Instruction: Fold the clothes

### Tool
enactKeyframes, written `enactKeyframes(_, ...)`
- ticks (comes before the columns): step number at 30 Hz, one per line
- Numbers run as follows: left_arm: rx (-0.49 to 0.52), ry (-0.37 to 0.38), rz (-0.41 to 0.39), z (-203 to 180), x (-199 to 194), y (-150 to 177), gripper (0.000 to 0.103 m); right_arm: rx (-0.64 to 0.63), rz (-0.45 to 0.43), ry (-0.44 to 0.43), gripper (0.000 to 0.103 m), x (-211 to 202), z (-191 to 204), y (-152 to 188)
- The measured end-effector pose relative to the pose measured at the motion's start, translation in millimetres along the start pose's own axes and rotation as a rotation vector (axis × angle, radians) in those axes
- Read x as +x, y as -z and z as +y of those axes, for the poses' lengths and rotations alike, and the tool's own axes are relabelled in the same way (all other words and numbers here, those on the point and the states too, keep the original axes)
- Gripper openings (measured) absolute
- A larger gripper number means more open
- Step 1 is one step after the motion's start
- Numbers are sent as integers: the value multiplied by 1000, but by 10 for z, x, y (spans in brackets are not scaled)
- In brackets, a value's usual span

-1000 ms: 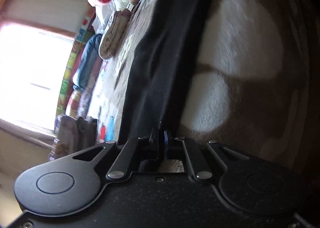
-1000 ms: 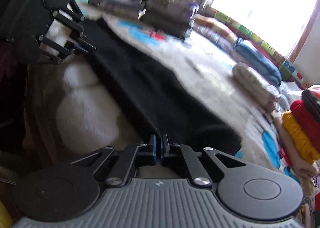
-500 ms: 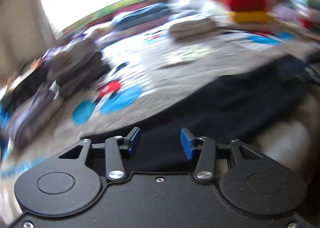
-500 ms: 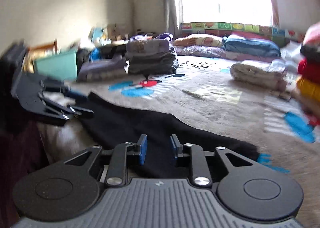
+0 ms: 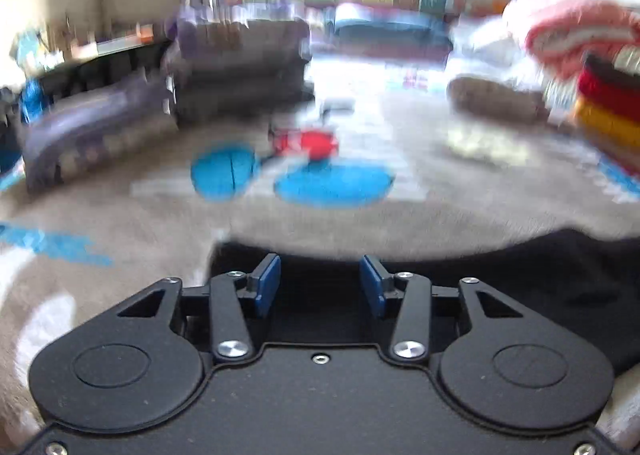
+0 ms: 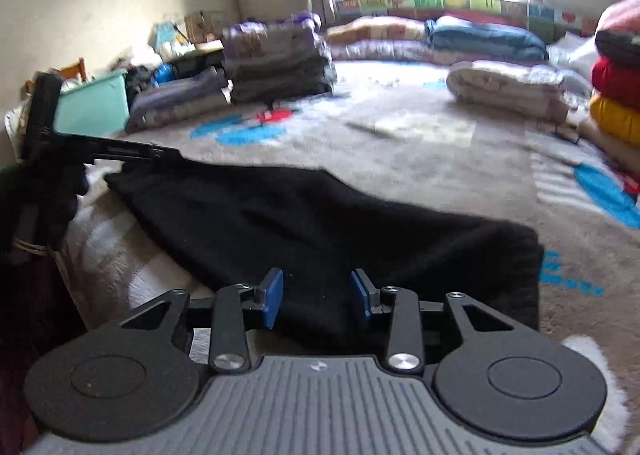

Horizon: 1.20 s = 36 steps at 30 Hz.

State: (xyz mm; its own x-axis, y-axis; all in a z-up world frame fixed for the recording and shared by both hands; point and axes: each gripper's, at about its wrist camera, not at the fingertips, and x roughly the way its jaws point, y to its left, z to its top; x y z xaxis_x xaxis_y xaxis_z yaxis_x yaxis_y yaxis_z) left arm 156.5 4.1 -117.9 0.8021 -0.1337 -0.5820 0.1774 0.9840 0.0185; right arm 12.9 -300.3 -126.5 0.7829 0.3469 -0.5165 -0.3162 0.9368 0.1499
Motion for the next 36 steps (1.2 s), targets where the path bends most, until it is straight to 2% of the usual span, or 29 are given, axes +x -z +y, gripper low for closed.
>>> enactKeyframes(2, -47, 21, 8, 74, 68, -43, 50, 2, -8, 2, 42, -26, -8, 11)
enactKeyframes(6, -225, -19, -122, 368, -330, -101, 47, 11, 8, 6, 43, -88, -21, 23)
enactKeyframes(8, -406, -28, -137, 635, -531, -38, 46, 20, -25, 12, 44, -186, -23, 24)
enactKeyframes(12, -790, 29, -119, 1068, -907, 240, 47, 96, -124, 19, 47, -376, -148, -26)
enactKeyframes(14, -931, 87, -93, 1194, -1004, 370, 47, 158, -158, 22, 48, -444, -250, -40)
enactKeyframes(16, -1023, 156, -52, 1243, -1023, 472, 47, 226, -174, 26, 49, -473, -361, -49)
enactKeyframes(20, -1094, 227, 38, 1160, -869, 655, 47, 348, -176, 19, 50, -448, -547, -40)
enactKeyframes(24, -1121, 269, 51, 1119, -659, 730, 47, 388, -148, 27, 53, -379, -625, -18)
enactKeyframes(29, -1122, 263, 18, 1111, -524, 777, 42, 387, -112, 33, 54, -300, -646, 37)
enactKeyframes(33, -1111, 248, -15, 1138, -456, 803, 27, 387, -103, 34, 54, -278, -659, 67)
enactKeyframes(36, -1124, 261, -32, 1178, -403, 817, 24, 391, -100, 34, 54, -265, -658, 80)
